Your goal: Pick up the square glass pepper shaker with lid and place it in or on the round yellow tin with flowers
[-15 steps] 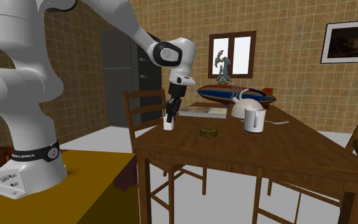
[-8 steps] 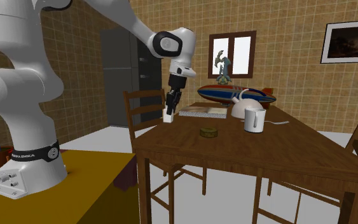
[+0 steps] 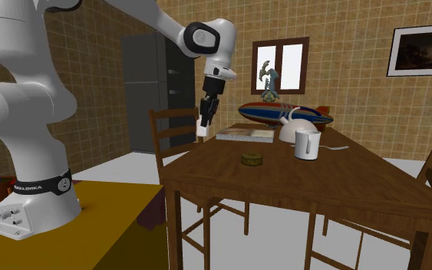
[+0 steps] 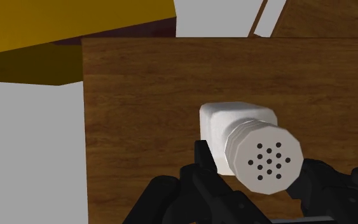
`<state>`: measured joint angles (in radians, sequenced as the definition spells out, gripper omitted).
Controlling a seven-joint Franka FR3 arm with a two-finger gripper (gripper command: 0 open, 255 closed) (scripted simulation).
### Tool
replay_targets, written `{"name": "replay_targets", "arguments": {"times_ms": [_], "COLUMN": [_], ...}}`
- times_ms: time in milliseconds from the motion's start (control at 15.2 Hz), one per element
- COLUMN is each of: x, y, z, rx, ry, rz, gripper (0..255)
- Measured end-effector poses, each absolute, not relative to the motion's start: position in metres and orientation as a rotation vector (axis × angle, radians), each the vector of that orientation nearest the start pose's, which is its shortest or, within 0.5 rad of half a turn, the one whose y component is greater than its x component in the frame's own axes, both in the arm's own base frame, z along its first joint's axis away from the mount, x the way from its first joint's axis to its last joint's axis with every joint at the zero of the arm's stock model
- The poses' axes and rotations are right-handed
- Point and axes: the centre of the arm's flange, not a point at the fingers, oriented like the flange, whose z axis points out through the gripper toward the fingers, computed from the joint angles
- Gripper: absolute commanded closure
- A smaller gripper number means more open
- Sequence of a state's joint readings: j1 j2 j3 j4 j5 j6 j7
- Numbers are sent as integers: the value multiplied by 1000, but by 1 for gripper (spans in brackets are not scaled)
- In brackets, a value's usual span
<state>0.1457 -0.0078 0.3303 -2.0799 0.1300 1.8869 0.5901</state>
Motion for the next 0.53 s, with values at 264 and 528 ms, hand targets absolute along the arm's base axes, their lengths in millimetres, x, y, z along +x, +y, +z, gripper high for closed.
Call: {"name": "replay_targets", "arguments": {"times_ms": [264,528], "x": [461,467], "y": [250,248], "z": [437,451], "rx": [-3106,-3105], "ry": [259,258], "rz": [343,342], "gripper": [255,255]}}
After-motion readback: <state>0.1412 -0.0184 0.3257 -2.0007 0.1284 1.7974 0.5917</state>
